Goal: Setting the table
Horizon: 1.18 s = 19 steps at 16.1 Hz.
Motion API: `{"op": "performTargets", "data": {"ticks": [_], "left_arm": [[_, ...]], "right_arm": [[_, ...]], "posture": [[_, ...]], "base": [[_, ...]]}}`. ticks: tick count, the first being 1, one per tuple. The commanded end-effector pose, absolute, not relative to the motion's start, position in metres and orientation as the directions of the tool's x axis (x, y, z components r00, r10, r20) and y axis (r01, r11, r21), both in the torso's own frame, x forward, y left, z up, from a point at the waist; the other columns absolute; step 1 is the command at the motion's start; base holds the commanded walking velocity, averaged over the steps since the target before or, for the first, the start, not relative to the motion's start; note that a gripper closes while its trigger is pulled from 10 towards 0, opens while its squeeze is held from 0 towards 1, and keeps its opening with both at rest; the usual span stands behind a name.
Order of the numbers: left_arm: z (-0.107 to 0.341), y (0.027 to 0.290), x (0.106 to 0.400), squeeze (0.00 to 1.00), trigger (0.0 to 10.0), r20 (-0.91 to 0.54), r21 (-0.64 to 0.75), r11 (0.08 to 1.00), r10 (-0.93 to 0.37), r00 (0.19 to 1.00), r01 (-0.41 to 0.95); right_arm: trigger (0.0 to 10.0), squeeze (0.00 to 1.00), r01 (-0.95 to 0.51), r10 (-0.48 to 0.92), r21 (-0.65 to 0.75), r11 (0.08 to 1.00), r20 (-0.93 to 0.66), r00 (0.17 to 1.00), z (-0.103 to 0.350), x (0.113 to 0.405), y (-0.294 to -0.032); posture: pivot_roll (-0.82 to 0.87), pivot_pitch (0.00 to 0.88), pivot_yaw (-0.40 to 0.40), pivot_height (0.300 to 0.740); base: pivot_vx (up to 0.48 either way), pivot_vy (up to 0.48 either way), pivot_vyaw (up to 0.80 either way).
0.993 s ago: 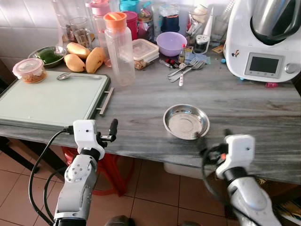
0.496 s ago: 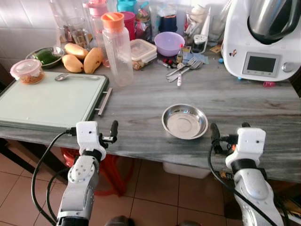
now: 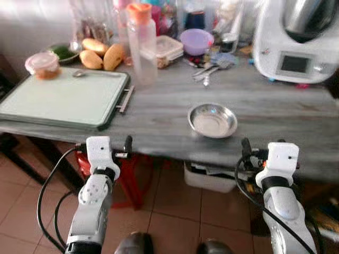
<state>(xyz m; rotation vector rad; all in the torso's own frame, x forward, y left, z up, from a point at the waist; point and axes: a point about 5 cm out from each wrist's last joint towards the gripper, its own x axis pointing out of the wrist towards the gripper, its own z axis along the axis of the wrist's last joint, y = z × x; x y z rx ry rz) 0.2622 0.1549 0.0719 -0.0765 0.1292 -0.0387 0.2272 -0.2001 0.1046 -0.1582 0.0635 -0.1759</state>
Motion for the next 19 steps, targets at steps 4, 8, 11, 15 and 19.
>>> {"op": "performTargets", "data": {"ticks": [4,8,11,15,19], "left_arm": [[0.076,0.151,0.265,0.00,10.0,-0.104,-0.082,0.996,-0.044,0.994,0.036],[0.089,0.156,0.275,0.00,10.0,-0.060,-0.082,0.997,-0.012,0.998,0.007],[0.091,0.162,0.277,0.00,10.0,-0.048,-0.088,0.996,0.025,0.999,-0.029],[0.095,0.156,0.272,0.00,10.0,0.045,-0.076,0.996,-0.042,0.998,0.045],[0.081,0.173,0.230,0.00,10.0,-0.004,-0.022,0.999,-0.050,0.999,0.050]], "right_arm": [[10.0,0.00,0.223,-0.230,-0.169,0.960,-0.020,0.973,0.108,0.232,-0.202],[10.0,0.00,0.195,-0.191,-0.145,0.970,0.043,0.981,0.116,0.237,-0.198],[10.0,0.00,0.224,-0.221,-0.126,0.966,0.036,0.975,0.113,0.234,-0.202],[10.0,0.00,0.273,-0.266,-0.181,0.945,0.061,0.962,0.113,0.215,-0.214],[10.0,0.00,0.260,-0.263,-0.158,0.952,0.005,0.965,0.104,0.194,-0.212]], "posture": [[-0.07,0.000,0.032,0.740],[-0.05,0.000,0.045,0.740],[-0.06,0.000,0.066,0.740],[-0.11,0.000,0.104,0.740],[-0.09,0.000,0.062,0.740]], "base": [[-0.308,0.000,0.00],[-0.194,0.000,0.00],[-0.097,0.000,0.00],[0.000,0.000,0.00],[0.000,0.000,0.00]]}}
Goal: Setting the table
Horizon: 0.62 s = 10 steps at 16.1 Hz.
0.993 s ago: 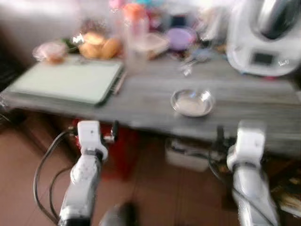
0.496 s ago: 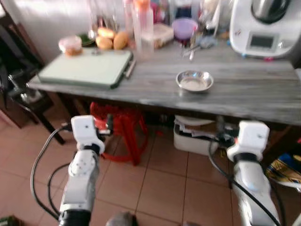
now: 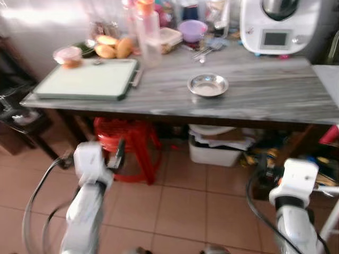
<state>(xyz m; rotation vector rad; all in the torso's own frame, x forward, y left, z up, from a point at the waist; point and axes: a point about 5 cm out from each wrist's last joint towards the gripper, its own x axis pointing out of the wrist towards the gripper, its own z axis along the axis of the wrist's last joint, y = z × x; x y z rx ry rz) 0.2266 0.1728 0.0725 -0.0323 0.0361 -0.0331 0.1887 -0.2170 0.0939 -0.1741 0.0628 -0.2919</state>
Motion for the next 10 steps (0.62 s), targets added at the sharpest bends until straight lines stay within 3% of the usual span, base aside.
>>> {"op": "performTargets", "data": {"ticks": [1,5,7,10], "left_arm": [[0.080,0.175,0.225,0.00,10.0,-0.008,-0.011,0.998,-0.059,0.998,0.059],[0.079,0.183,0.220,0.00,10.0,-0.036,0.045,0.999,-0.019,0.999,0.021],[0.080,0.173,0.221,0.00,10.0,-0.037,0.048,0.996,-0.078,0.996,0.080],[0.082,0.167,0.228,0.00,10.0,-0.036,0.034,0.994,-0.106,0.994,0.107]], "right_arm": [[10.0,0.00,0.233,-0.237,-0.173,0.957,-0.001,0.972,0.103,0.192,-0.209],[10.0,0.00,0.202,-0.204,-0.184,0.962,0.006,0.979,0.107,0.196,-0.202],[10.0,0.00,0.180,-0.186,-0.231,0.956,-0.002,0.983,0.105,0.199,-0.204],[10.0,0.00,0.202,-0.207,-0.242,0.949,0.004,0.978,0.105,0.208,-0.209]], "posture": [[-0.08,0.000,0.053,0.740],[-0.06,0.000,0.032,0.740],[-0.05,0.000,0.015,0.740],[-0.06,0.000,0.011,0.740]], "base": [[0.000,0.000,0.00],[0.000,0.000,0.00],[0.000,0.000,0.00],[0.000,0.000,-0.63]]}}
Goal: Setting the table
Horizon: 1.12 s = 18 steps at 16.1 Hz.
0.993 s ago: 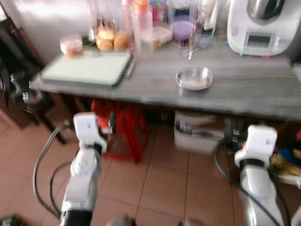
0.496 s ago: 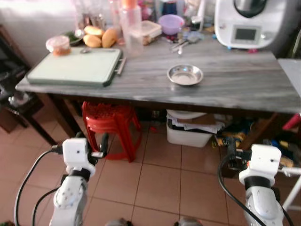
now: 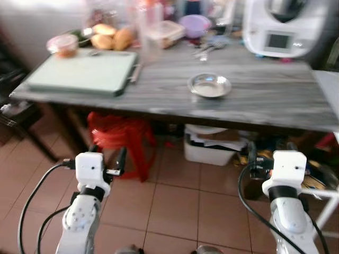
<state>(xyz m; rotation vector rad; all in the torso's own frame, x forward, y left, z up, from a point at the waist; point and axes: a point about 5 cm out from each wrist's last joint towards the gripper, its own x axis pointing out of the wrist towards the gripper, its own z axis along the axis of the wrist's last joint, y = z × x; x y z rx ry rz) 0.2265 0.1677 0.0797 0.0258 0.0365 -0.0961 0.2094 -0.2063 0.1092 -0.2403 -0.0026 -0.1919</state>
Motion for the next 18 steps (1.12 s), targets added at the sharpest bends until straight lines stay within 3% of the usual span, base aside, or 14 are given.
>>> {"op": "performTargets", "data": {"ticks": [1,5,11,13,15,18], "left_arm": [[0.081,0.164,0.230,0.00,10.0,-0.041,0.016,0.993,-0.115,0.992,0.116],[0.078,0.146,0.237,0.00,10.0,-0.061,-0.059,0.979,-0.197,0.979,0.193],[0.078,0.148,0.237,0.00,10.0,-0.047,-0.060,0.994,-0.095,0.994,0.092],[0.077,0.148,0.236,0.00,10.0,-0.050,-0.050,0.994,-0.104,0.993,0.101],[0.078,0.148,0.239,0.00,10.0,-0.055,-0.037,0.992,-0.120,0.991,0.118],[0.083,0.144,0.247,0.00,10.0,-0.052,-0.028,0.987,-0.156,0.986,0.155]], "right_arm": [[10.0,0.00,0.181,-0.183,-0.229,0.956,0.011,0.983,0.107,0.210,-0.208],[10.0,0.00,0.169,-0.174,-0.152,0.974,-0.024,0.984,0.107,0.208,-0.208],[10.0,0.00,0.107,-0.115,-0.183,0.977,-0.035,0.993,0.110,0.220,-0.211],[10.0,0.00,0.108,-0.120,-0.241,0.964,-0.036,0.992,0.109,0.220,-0.208],[10.0,0.00,0.114,-0.119,-0.095,0.989,-0.048,0.992,0.106,0.213,-0.202],[10.0,0.00,0.124,-0.129,-0.067,0.990,-0.081,0.988,0.102,0.204,-0.195]], "posture": [[-0.07,0.000,0.012,0.740],[-0.11,0.000,0.020,0.740],[-0.07,0.000,-0.056,0.740],[-0.08,0.000,-0.036,0.740],[-0.10,0.000,-0.004,0.740],[-0.11,0.000,0.040,0.740]], "base": [[0.000,0.000,0.00],[0.000,0.000,0.00],[0.000,0.000,0.00],[0.000,0.000,0.00],[0.000,0.000,0.00],[0.000,0.000,0.00]]}}
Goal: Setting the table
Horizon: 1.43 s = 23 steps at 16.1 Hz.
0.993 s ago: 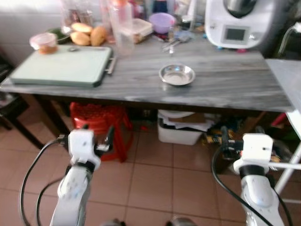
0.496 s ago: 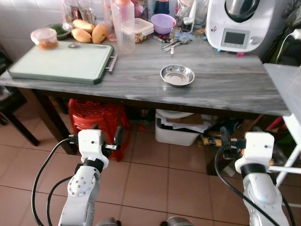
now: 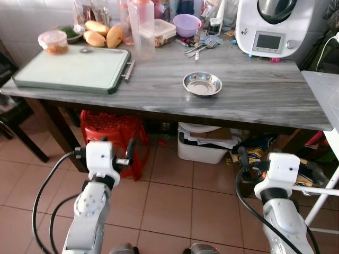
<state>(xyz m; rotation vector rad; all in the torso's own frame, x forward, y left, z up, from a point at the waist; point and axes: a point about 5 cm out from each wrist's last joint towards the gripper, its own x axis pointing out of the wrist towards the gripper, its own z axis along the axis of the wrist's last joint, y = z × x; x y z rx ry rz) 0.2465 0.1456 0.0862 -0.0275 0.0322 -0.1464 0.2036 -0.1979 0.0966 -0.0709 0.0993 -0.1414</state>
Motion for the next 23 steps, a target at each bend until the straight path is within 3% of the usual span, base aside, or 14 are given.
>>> {"op": "performTargets", "data": {"ticks": [1,5,12,23], "left_arm": [[0.084,0.143,0.249,0.00,10.0,-0.050,-0.028,0.986,-0.168,0.984,0.167],[0.089,0.143,0.257,0.00,10.0,-0.043,-0.010,0.981,-0.196,0.980,0.195],[0.092,0.142,0.260,0.00,10.0,-0.026,-0.019,0.985,-0.173,0.985,0.172],[0.093,0.143,0.264,0.00,10.0,-0.020,-0.020,0.986,-0.163,0.986,0.163]], "right_arm": [[10.0,0.00,0.133,-0.138,-0.057,0.989,-0.082,0.987,0.101,0.203,-0.194],[10.0,0.00,0.163,-0.164,-0.010,0.987,-0.061,0.985,0.101,0.208,-0.194],[10.0,0.00,0.104,-0.105,-0.025,0.994,-0.031,0.994,0.107,0.228,-0.194],[10.0,0.00,0.082,-0.083,-0.022,0.996,-0.027,0.996,0.106,0.235,-0.190]], "posture": [[-0.11,0.000,0.054,0.740],[-0.09,0.000,0.062,0.740],[-0.07,0.000,0.022,0.740],[-0.07,0.000,0.026,0.740]], "base": [[0.000,0.000,0.00],[0.000,0.000,0.00],[0.000,-0.173,-0.54],[0.000,-0.181,0.00]]}}
